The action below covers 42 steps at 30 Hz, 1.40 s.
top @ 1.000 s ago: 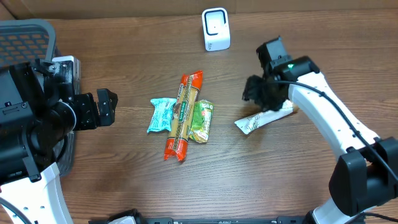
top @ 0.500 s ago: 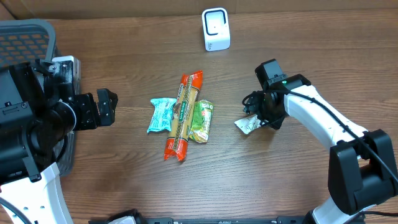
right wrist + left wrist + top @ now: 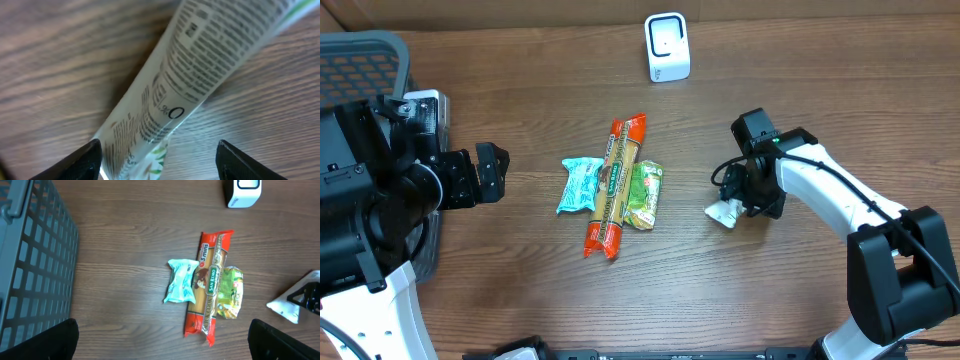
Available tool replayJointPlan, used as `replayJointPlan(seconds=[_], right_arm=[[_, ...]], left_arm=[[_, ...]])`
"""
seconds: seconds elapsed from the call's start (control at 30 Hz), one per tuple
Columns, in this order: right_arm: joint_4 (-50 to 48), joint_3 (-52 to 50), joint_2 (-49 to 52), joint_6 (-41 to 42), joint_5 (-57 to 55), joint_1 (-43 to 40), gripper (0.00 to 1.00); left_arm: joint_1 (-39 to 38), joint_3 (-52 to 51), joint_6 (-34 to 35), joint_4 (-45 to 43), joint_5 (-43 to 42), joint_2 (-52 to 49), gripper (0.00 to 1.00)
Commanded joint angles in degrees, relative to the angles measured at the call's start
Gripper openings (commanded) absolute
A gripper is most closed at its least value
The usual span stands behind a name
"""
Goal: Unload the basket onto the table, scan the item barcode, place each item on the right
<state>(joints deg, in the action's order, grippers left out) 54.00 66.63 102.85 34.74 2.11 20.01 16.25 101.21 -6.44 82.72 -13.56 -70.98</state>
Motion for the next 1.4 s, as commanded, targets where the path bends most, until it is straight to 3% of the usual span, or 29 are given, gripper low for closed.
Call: replayJointPlan(seconds=[0.0, 0.27, 0.6, 0.87, 1.0, 1.17, 1.37], right_arm=[[0.7, -0.8, 0.0, -5.4, -1.8, 0.2, 0.73], [1.5, -0.6, 0.0, -11.3, -2.4, -2.5, 0.78], [-9.4, -8.3, 0.0, -14.5, 16.0, -7.5, 0.76], [-13.0, -11.3, 0.0, -13.6, 14.5, -7.5, 0.2], [-13.0, -11.1, 0.0, -13.6, 14.8, -7.8, 0.05], [-10.6, -7.3, -0.2, -17.5, 21.7, -9.3, 0.04], [-5.9, -0.3, -1.9, -38.6, 42.9, -10.1, 0.04]], left_arm=[[0.3, -0.7, -1.1, -0.1, -0.9, 0.5, 1.0], [0.3, -0.7, -1.1, -0.1, -0.9, 0.5, 1.0], [0.3, -0.7, -1.1, -0.1, -0.9, 0.5, 1.0], [0.3, -0.7, -1.1, -0.1, -0.9, 0.5, 0.99], [0.3, -0.7, -1.1, -0.1, -0.9, 0.5, 1.0], [0.3, -0.7, -1.1, -0.1, -0.9, 0.5, 1.0], [0.3, -0.7, -1.1, -0.1, -0.9, 0.5, 0.99]])
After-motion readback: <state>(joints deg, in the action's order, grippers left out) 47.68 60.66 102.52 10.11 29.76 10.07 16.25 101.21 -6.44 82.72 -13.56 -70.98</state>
